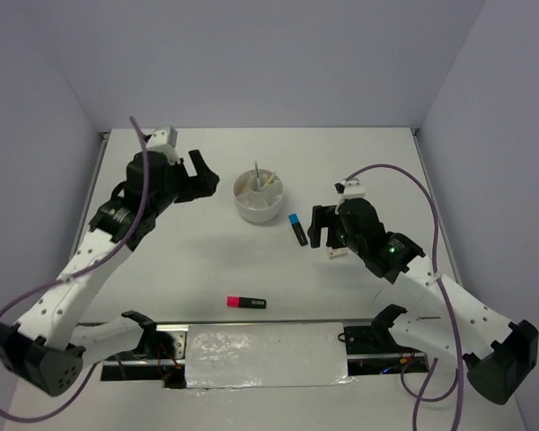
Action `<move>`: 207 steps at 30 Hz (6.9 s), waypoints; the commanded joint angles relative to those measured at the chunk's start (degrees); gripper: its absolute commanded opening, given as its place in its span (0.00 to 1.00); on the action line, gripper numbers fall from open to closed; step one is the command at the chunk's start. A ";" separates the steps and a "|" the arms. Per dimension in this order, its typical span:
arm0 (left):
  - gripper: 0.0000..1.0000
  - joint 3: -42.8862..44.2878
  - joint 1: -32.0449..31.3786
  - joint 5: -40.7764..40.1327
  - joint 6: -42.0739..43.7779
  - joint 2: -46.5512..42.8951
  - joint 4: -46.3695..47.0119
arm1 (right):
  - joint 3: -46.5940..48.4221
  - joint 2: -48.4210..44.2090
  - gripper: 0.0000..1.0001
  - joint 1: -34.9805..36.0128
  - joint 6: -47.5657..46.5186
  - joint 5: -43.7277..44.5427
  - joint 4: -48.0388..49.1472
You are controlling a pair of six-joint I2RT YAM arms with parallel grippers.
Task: Sort the stationery into containers
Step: Pick up the stapler from the center of the board, then place the stapler in the storage box, then pick up the pen from the center of the board.
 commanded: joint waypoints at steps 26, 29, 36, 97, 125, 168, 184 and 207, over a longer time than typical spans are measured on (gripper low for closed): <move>0.99 -18.29 -0.47 6.94 10.16 -22.85 -9.57 | 2.27 32.75 0.89 -17.71 -5.83 -7.21 -1.49; 0.99 -18.29 -0.47 7.72 10.16 -22.67 -9.49 | 2.01 33.72 0.88 -18.50 -6.00 -7.03 -1.24; 0.99 -18.55 -0.90 7.64 10.08 -23.29 -9.40 | 1.49 34.26 0.84 -18.77 -5.04 -8.00 -0.97; 0.99 -18.90 -3.19 6.94 9.90 -23.81 -9.31 | 17.46 39.16 0.42 -8.31 -34.65 -37.98 34.37; 0.99 -18.82 -3.28 7.90 10.25 -22.67 -9.14 | 24.85 48.31 0.49 -10.42 -40.99 -34.10 30.32; 0.99 -18.90 -3.36 8.17 10.34 -23.37 -9.05 | 16.07 36.90 0.69 -11.56 -33.27 -34.55 33.31; 0.99 -18.82 -3.54 5.79 9.46 -23.55 -9.66 | 5.62 22.91 0.64 -11.39 -13.91 -16.80 14.50; 0.99 -18.82 -3.63 6.94 9.99 -22.58 -9.40 | 11.14 46.90 0.57 -7.52 -12.95 -10.37 13.88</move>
